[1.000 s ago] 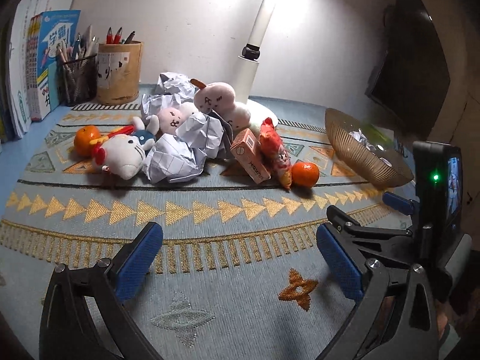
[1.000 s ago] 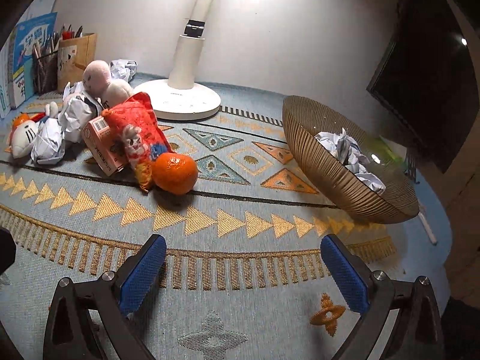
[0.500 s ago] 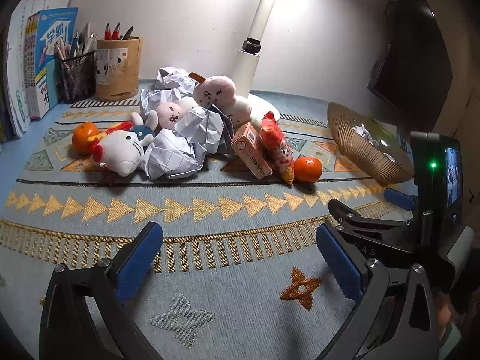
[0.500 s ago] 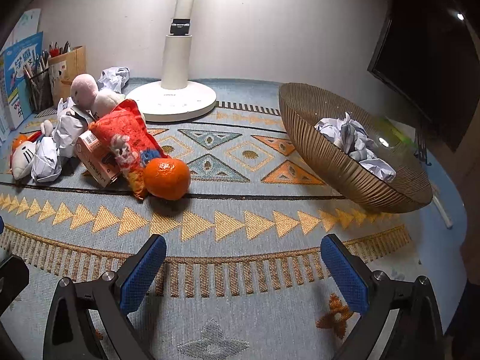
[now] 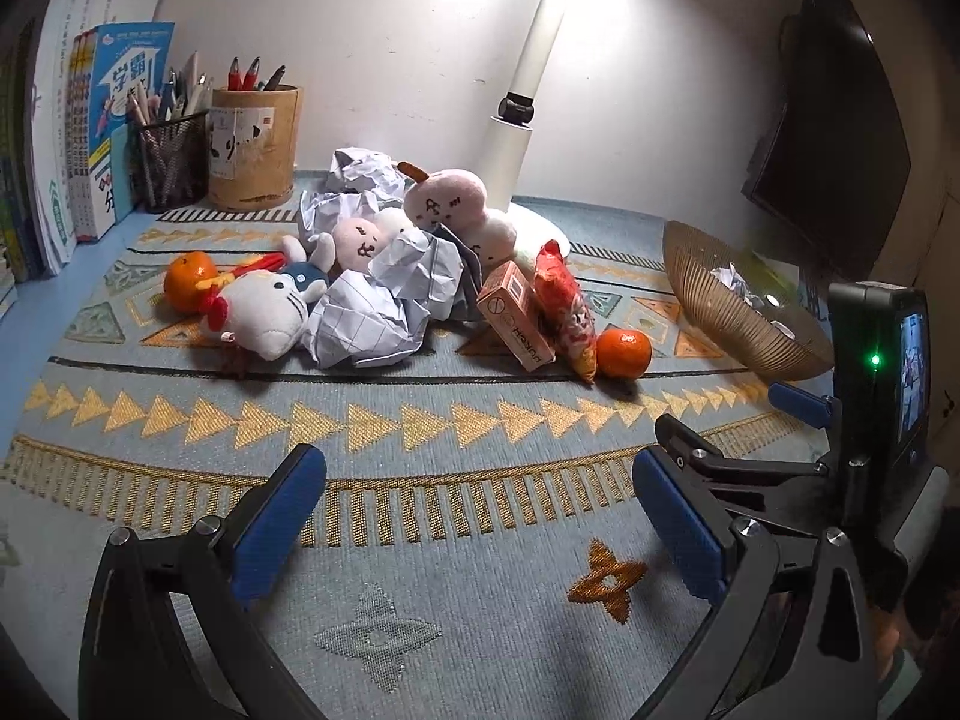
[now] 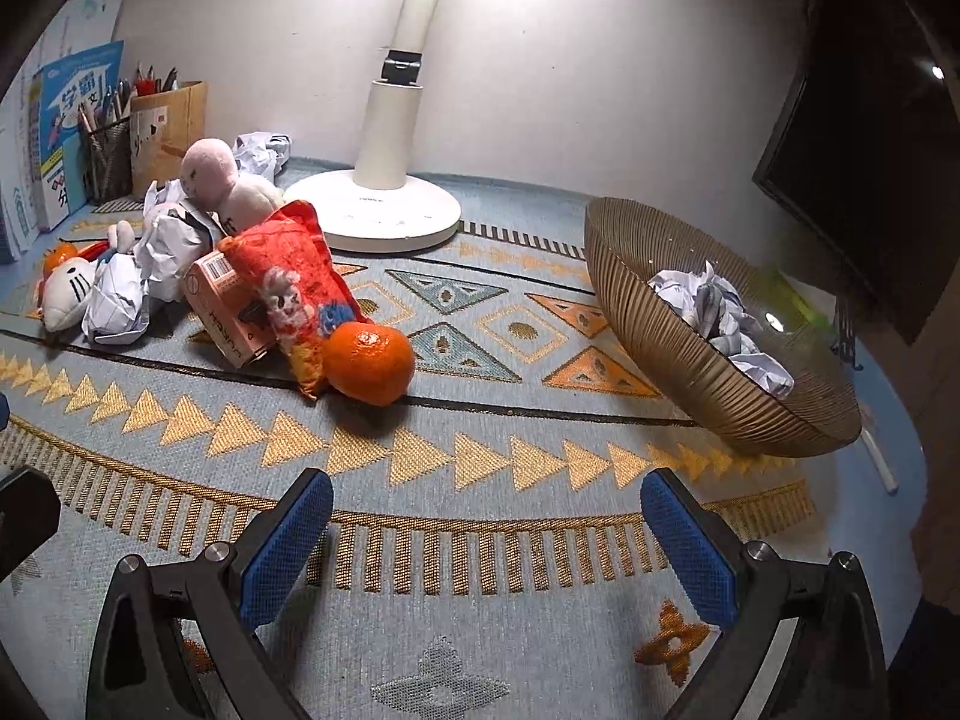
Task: Organize objects
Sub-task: 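Grasp the white cat plush with the left gripper and lift it, then hold the cat plush in the left gripper while the right grasps a paper ball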
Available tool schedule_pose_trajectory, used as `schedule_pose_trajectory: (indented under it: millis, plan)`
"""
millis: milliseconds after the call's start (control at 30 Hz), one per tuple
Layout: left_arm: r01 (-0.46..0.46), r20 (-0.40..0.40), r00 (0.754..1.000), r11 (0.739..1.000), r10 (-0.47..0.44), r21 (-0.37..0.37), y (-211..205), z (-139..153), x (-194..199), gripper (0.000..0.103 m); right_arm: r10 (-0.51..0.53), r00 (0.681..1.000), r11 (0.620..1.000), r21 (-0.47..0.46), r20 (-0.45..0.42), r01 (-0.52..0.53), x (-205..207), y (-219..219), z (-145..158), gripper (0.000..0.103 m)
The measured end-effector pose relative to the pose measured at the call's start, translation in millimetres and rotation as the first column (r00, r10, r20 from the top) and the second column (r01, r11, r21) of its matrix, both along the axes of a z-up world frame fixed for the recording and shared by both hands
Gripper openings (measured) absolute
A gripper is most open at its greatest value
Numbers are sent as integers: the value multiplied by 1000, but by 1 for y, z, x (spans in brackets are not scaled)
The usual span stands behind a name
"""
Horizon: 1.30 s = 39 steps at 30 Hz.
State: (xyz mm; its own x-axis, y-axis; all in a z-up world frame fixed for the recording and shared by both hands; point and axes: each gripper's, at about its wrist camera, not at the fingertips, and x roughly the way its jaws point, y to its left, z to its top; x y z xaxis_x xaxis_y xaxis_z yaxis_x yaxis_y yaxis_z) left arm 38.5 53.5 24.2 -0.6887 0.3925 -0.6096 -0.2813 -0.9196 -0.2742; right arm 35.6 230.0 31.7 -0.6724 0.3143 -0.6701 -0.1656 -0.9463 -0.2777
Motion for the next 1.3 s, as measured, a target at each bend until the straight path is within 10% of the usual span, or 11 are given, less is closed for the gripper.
schedule_pose_trajectory:
  millis: [100,167,467,633,733,933,1200,1300]
  plan:
    - [102,59,992,990,-108,93,-31,12,-23,102,2,1000,1000,-25,11,-2,0,4,0,103]
    - [16,57,998,989,-25,144,-75,28,-43,101,-12,1000,998,-58,26,13,-1,12,-2,103]
    - [83,261,961,996,-91,43,-99,-6,-121,101,-8,999,995,-96,35,12,-6,17,-3,103]
    - [57,216,975,997,-46,-45,-74,-18,-137,75,-21,999,995,-96,43,25,-7,18,-4,103]
    - [12,206,978,998,-25,63,-88,-22,-138,52,-9,999,995,-101,45,14,-7,18,-3,103]
    - [51,120,990,984,-72,168,-97,-2,-109,51,69,993,997,-38,100,-66,-5,-5,-9,102]
    - [89,-2,995,882,-100,463,-148,29,-99,51,295,952,912,-320,80,-256,-2,-98,24,102]
    - [-2,-10,1000,890,7,456,-168,32,-97,51,304,944,902,-358,129,-241,-34,-130,13,94]
